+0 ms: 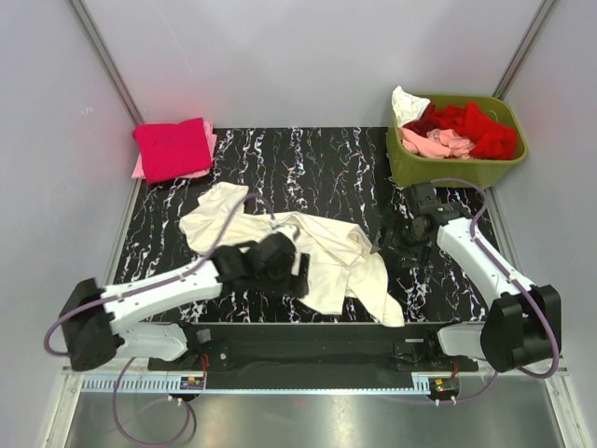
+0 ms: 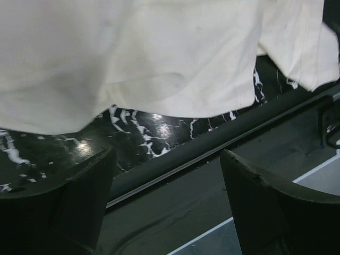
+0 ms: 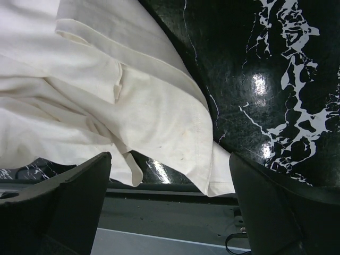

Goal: Fold and stack the t-shirts
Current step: Flatten the tshirt out

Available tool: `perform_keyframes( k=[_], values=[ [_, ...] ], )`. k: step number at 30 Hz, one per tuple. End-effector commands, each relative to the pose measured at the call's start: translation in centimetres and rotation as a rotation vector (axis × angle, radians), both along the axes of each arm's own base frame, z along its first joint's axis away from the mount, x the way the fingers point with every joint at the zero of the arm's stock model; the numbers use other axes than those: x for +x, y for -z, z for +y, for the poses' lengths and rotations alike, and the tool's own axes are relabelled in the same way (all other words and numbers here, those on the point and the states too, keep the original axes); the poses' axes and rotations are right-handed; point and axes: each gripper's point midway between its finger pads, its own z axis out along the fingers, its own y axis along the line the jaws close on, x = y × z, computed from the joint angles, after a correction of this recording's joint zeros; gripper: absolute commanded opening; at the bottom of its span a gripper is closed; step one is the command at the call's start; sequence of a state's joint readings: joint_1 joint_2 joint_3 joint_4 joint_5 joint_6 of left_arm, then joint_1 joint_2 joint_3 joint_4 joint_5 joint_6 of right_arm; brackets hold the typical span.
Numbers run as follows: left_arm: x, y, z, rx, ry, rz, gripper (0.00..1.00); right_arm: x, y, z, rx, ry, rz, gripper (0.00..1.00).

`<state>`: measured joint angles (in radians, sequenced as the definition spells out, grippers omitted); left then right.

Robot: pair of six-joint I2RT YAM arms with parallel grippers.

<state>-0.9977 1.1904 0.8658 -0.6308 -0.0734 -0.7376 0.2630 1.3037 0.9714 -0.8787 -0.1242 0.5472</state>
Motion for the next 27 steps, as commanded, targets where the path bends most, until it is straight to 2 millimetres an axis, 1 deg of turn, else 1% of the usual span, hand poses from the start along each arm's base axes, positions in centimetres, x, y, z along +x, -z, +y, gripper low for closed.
perform_keyframes(
  k=[1, 2, 3, 4, 5, 6, 7, 8, 9, 11, 12, 14, 15, 17, 18, 20, 21, 22, 23, 24, 25, 26, 27],
  values=[
    [0.6, -0.9, -5.6, -0.059, 0.033, -0.091, 0.86, 0.9, -1.3, 0.0, 0.061, 0.047, -0.073, 1.00],
    [0.6, -0.6, -6.2, -0.030, 0.047, -0.098, 0.87, 0.9, -1.3, -0.1, 0.072, 0.055, -0.070, 1.00],
    [0.4, 0.3, -7.6, 0.004, 0.071, -0.086, 0.87, 1.0, -1.3, -0.8, 0.078, 0.081, -0.070, 1.00],
    [0.2, 0.6, -8.4, 0.014, 0.083, -0.082, 0.88, 1.0, -1.4, -1.1, 0.081, 0.086, -0.076, 1.00],
    [0.3, 0.1, -9.6, 0.004, 0.103, -0.091, 0.88, 1.0, -1.5, -1.2, 0.095, 0.090, -0.075, 1.00],
    [-0.3, 1.2, -10.4, 0.033, 0.126, -0.082, 0.89, 0.8, -1.5, -1.5, 0.099, 0.095, -0.072, 1.00],
    [-0.4, 1.6, -10.9, 0.043, 0.136, -0.081, 0.90, 0.9, -1.5, -1.9, 0.099, 0.102, -0.073, 1.00],
    [-0.2, 1.2, -11.7, 0.041, 0.143, -0.091, 0.91, 0.9, -1.4, -2.0, 0.103, 0.100, -0.069, 1.00],
    [-0.6, 2.5, -12.0, 0.079, 0.154, -0.080, 0.92, 0.7, -1.3, -2.2, 0.105, 0.101, -0.061, 1.00],
    [-0.9, 3.0, -12.7, 0.093, 0.170, -0.077, 0.92, 0.7, -1.2, -2.4, 0.113, 0.104, -0.057, 1.00],
    [-1.2, 4.1, -12.8, 0.120, 0.180, -0.064, 0.93, 0.6, -1.0, -2.4, 0.114, 0.105, -0.054, 1.00],
    [-1.4, 4.8, -13.0, 0.145, 0.179, -0.053, 0.93, 0.5, -0.9, -2.4, 0.124, 0.107, -0.051, 1.00],
    [-1.7, 5.9, -12.8, 0.184, 0.177, -0.045, 0.91, 0.6, -1.0, -2.4, 0.127, 0.107, -0.053, 1.00],
    [-2.0, 6.7, -12.3, 0.229, 0.169, -0.032, 0.88, 0.6, -1.1, -2.2, 0.143, 0.110, -0.049, 1.00],
    [-2.3, 7.4, -12.0, 0.253, 0.169, -0.021, 0.84, 0.8, -1.1, -2.2, 0.146, 0.112, -0.052, 1.00],
    [-2.8, 8.0, -11.7, 0.275, 0.155, -0.008, 0.81, 0.7, -1.1, -2.2, 0.149, 0.112, -0.048, 1.00],
    [-3.1, 8.9, -11.3, 0.305, 0.156, 0.003, 0.80, 0.7, -1.0, -2.1, 0.151, 0.113, -0.045, 1.00],
    [-3.4, 9.4, -10.9, 0.329, 0.153, 0.008, 0.74, 0.6, -0.9, -2.1, 0.157, 0.115, -0.041, 1.00],
    [-3.4, 10.0, -10.4, 0.354, 0.144, 0.013, 0.64, 0.6, -0.8, -2.0, 0.161, 0.118, -0.038, 1.00],
    [-3.5, 10.8, -9.9, 0.382, 0.139, 0.015, 0.51, 0.4, -0.6, -1.9, 0.167, 0.119, -0.035, 1.00],
    [-3.5, 11.2, -9.9, 0.377, 0.135, 0.010, 0.38, 0.4, -0.6, -1.6, 0.186, 0.122, -0.033, 1.00],
    [-3.5, 11.5, -9.2, 0.384, 0.129, 0.010, 0.22, 0.3, -0.4, -1.5, 0.196, 0.124, -0.027, 1.00],
    [-3.4, 11.5, -8.9, 0.388, 0.123, 0.003, 0.14, 0.0, -0.1, -1.3, 0.203, 0.123, -0.015, 1.00]
  ],
)
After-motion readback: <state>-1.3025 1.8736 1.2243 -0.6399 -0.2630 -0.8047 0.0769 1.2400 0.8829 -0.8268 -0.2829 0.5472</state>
